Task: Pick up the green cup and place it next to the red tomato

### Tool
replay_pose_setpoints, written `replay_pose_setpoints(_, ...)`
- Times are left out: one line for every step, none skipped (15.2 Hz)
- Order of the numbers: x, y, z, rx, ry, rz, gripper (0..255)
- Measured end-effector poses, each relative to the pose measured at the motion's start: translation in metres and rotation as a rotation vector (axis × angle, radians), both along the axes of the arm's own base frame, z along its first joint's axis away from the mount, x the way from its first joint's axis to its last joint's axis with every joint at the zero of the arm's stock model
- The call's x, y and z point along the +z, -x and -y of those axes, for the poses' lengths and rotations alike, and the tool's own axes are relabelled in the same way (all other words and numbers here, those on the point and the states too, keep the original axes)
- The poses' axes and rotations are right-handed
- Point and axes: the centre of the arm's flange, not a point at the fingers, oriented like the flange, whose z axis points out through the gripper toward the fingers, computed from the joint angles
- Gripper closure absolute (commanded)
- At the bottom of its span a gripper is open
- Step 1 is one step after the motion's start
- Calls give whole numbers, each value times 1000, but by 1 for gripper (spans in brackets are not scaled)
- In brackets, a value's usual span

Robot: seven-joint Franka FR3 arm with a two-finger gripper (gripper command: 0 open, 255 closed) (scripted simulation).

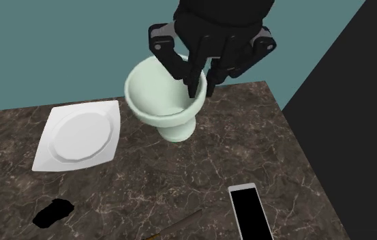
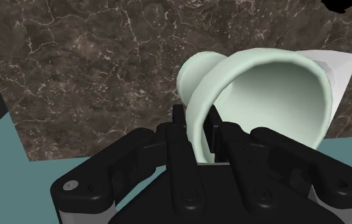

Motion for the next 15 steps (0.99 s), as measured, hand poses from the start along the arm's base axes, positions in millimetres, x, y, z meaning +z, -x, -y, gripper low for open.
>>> replay_pose_setpoints(1,6,-13,0,0,0,255)
replay_pose_setpoints(3,12,-24,0,0,0,255)
replay_pose_setpoints(2,19,-38,0,0,0,255)
replay_pose_setpoints(3,24,-50,0,0,0,255)
replay_pose_setpoints(2,32,-61,0,0,0,255)
replay_pose_setpoints(2,37,-71,0,0,1,255)
replay_pose_setpoints(2,44,-81,0,1,0,255)
replay_pose_setpoints(2,51,-93,0,0,1,255)
replay_pose_setpoints(5,55,-105,0,1,1,255)
replay_pose_setpoints(5,61,-118,0,0,1,255)
replay_pose_setpoints(6,66,-130,0,0,1,255)
replay_pose_setpoints(4,72,-142,0,0,1,255)
replay_pose_setpoints(5,78,-155,0,0,0,255)
replay_pose_setpoints(4,85,-168,0,0,0,255)
replay_pose_setpoints(3,91,-178,0,0,0,255)
